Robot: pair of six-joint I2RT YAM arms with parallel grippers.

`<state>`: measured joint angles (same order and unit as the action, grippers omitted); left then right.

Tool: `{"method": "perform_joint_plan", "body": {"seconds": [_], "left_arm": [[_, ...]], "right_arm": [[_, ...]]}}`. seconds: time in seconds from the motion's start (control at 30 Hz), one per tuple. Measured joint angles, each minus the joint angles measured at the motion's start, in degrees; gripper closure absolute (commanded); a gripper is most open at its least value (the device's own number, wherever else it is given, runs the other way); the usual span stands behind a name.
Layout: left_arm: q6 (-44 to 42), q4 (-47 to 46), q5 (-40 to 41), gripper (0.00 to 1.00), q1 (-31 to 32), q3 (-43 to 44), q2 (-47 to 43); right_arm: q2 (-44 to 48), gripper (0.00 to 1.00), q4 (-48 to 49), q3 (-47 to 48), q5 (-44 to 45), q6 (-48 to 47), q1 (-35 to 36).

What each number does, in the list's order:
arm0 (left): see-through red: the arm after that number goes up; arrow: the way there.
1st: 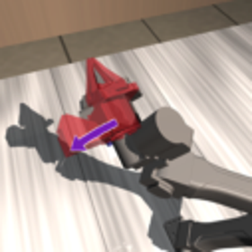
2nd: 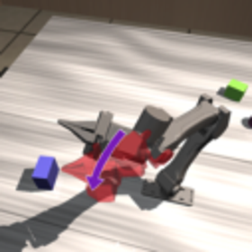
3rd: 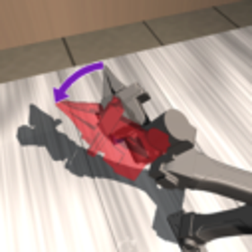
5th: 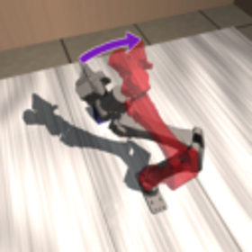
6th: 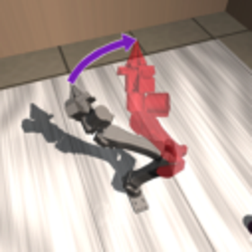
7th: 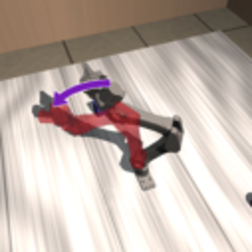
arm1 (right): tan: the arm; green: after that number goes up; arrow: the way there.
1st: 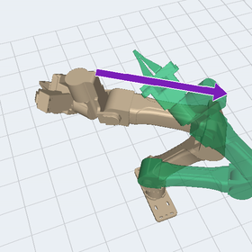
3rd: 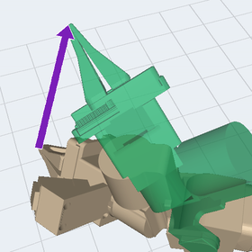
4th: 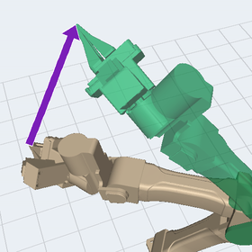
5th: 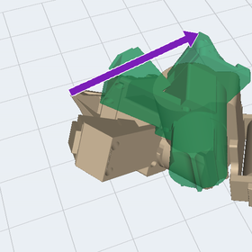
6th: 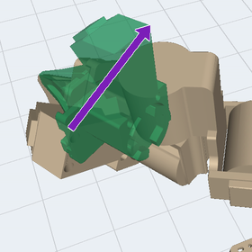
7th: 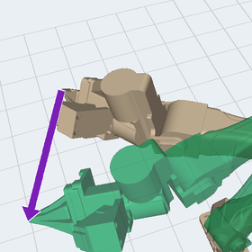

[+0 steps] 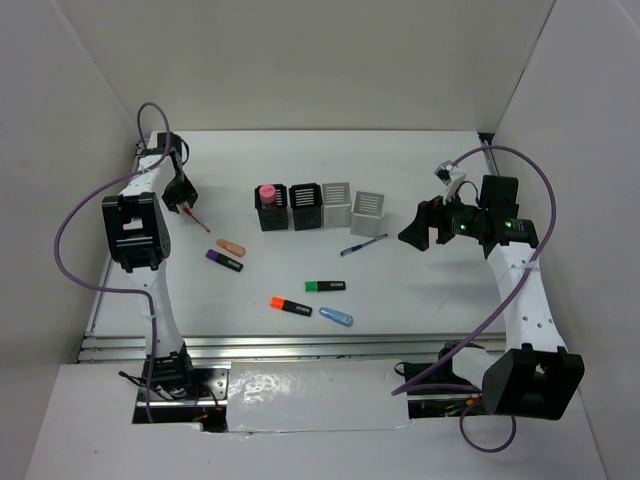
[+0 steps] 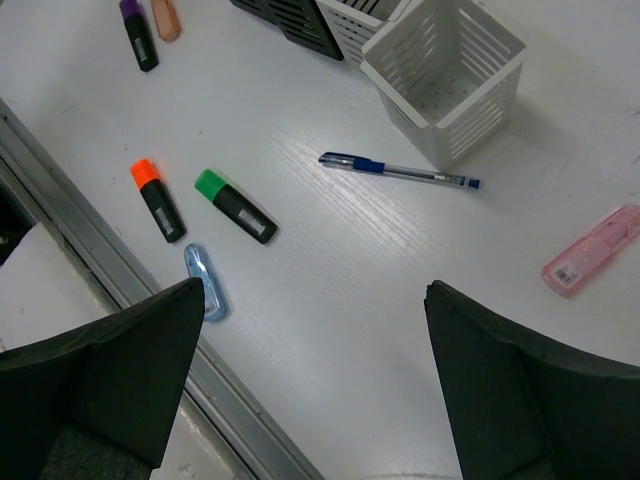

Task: Sort the stationery into containers
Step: Pick up the pen from the center of the board.

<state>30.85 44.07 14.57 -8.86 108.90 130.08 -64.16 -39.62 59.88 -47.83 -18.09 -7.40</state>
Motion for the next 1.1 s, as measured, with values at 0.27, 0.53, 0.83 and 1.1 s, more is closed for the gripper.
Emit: {"method": "perform_joint_plan", "body": {"seconds": [0.27,0.53,0.83,1.1], "left_arm": [[0.31,-1.03,-1.79,0.59,-0.39,2.12,2.84],[0.2,-3.54,-5.16,1.0,-1.68,-0.35,1.53],[-0.87,-21.86,-20.39,1.0,-2.67,-22.34,-13.64],[-5.25,-53.33,-36.89,1.0,1.64,-38.64,-41.38]], "right_arm": [[-0.33,0.04,-0.02,0.0,-0.46,-0.72,0.0],[-0.33,0.05,-0.02,-0.02,-1.03,-1.2,-0.15],[-0.04,0.05,-0.15,-0.17,-2.16,-1.29,-0.13],[0.61,0.05,-0.37,-0.28,-4.11,-1.66,-0.09]]}}
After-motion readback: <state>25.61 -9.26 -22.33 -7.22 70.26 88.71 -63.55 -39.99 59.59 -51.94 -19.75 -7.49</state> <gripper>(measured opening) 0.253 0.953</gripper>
